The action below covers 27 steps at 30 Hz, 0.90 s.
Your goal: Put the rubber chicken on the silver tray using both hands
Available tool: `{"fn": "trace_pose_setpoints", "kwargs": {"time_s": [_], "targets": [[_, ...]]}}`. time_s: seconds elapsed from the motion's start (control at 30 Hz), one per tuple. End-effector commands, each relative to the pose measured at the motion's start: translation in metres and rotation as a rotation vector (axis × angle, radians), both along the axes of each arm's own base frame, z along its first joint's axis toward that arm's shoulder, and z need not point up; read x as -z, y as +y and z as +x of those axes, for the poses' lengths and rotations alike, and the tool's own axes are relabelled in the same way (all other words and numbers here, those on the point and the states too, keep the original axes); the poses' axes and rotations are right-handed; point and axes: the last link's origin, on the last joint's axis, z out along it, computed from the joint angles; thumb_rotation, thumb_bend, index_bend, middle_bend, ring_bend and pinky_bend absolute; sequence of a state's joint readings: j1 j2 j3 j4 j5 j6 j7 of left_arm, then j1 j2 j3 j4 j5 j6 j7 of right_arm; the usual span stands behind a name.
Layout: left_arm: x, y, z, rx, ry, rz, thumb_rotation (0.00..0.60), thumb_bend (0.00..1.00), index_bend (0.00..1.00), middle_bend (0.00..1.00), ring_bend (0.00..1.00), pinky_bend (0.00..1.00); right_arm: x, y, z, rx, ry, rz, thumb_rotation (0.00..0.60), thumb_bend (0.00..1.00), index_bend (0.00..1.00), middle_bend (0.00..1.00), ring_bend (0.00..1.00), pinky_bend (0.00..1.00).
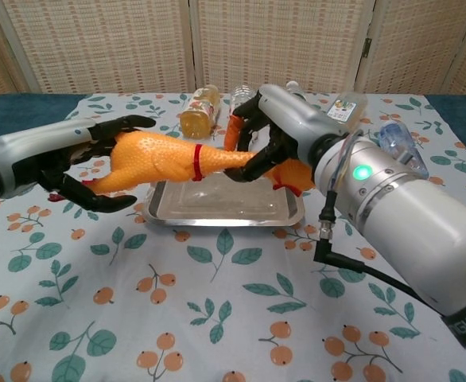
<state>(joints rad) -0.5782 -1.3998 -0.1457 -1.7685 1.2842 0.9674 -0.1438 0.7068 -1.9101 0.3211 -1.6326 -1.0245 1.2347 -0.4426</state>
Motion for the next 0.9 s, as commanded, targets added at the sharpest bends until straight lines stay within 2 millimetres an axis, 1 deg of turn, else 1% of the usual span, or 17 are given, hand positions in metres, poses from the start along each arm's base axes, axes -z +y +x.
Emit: {"fn": "trace_pose_setpoints", "kwargs": {"time_s": [0.03, 0.2, 0.33, 0.47, 0.6, 0.77, 0.9], "targets": [[-0.009, -0.003, 0.004, 0.024, -0.022, -0.020, 0.600, 0.32, 0.00, 0.00, 0.00, 0.04, -0.001, -0.004, 0.000, -0.002, -0.007, -0.034, 0.600, 0.28, 0.89, 0.59, 0.61, 0.83], [-0.022, 0.003, 0.004, 0.034, -0.050, 0.047, 0.600, 0.32, 0.00, 0.00, 0.00, 0.03, -0.003, -0.010, -0.004, 0.011, -0.010, -0.057, 0.600, 0.28, 0.89, 0.60, 0.61, 0.83], [-0.037, 0.016, -0.004, 0.032, -0.039, 0.148, 0.600, 0.32, 0.00, 0.00, 0.00, 0.03, -0.002, -0.017, -0.012, 0.040, -0.004, -0.058, 0.600, 0.28, 0.89, 0.60, 0.61, 0.83], [-0.051, 0.035, -0.016, 0.006, -0.039, 0.266, 0.600, 0.31, 0.00, 0.00, 0.00, 0.03, 0.001, -0.027, -0.022, 0.079, -0.021, -0.046, 0.600, 0.29, 0.89, 0.60, 0.61, 0.83], [-0.061, 0.050, -0.032, -0.048, -0.033, 0.310, 0.600, 0.31, 0.00, 0.00, 0.00, 0.03, 0.006, -0.036, -0.031, 0.107, -0.048, -0.037, 0.600, 0.29, 0.89, 0.60, 0.61, 0.83], [-0.066, 0.055, -0.044, -0.073, -0.021, 0.318, 0.600, 0.31, 0.00, 0.00, 0.00, 0.03, 0.016, -0.045, -0.032, 0.100, -0.021, -0.027, 0.600, 0.29, 0.89, 0.60, 0.61, 0.83], [-0.067, 0.053, -0.049, -0.066, -0.001, 0.311, 0.600, 0.32, 0.00, 0.00, 0.00, 0.03, 0.030, -0.054, -0.033, 0.077, 0.056, -0.034, 0.600, 0.28, 0.89, 0.60, 0.61, 0.83]]}}
